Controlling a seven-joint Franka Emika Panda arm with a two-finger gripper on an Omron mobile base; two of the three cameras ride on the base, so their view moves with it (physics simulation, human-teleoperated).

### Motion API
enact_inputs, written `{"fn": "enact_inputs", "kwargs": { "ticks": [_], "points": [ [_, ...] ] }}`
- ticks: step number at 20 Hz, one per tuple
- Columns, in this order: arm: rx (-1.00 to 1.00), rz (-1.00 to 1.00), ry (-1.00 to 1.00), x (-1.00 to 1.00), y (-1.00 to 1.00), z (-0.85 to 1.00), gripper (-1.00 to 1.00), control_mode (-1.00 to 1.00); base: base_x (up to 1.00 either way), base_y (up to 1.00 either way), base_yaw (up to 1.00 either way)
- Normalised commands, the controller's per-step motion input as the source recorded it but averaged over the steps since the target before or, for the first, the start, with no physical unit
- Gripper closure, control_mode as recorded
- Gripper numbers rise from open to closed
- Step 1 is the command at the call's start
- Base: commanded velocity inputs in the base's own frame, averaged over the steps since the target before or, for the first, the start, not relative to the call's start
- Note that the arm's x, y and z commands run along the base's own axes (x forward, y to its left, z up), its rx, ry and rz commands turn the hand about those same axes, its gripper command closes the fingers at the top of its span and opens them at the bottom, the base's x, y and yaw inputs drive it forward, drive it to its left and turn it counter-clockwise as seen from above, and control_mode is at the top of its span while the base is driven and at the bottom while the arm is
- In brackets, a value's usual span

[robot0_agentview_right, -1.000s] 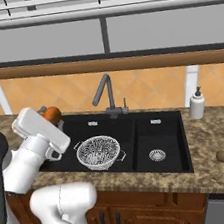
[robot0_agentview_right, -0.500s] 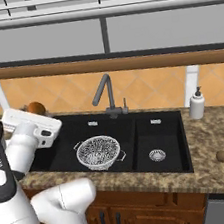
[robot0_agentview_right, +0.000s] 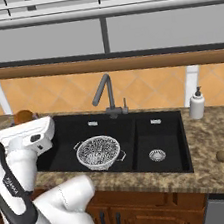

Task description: Put the colander in the sink, put the kiwi, orange in the colander, and turn on the sink faucet and pour water over the colander.

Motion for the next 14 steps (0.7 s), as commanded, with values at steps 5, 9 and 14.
{"fn": "enact_inputs", "kwargs": {
  "ticks": [5, 9, 14],
  "points": [
    [-0.4, -0.14, 0.15, 0.09, 0.25, 0.17, 1.0, -1.0, 0.0, 0.0, 0.0],
    [-0.63, -0.14, 0.48, 0.38, 0.48, 0.05, 1.0, -1.0, 0.0, 0.0, 0.0],
    [-0.61, -0.16, 0.42, 0.18, 0.36, 0.0, 1.0, -1.0, 0.0, 0.0, 0.0]
  ]
}}
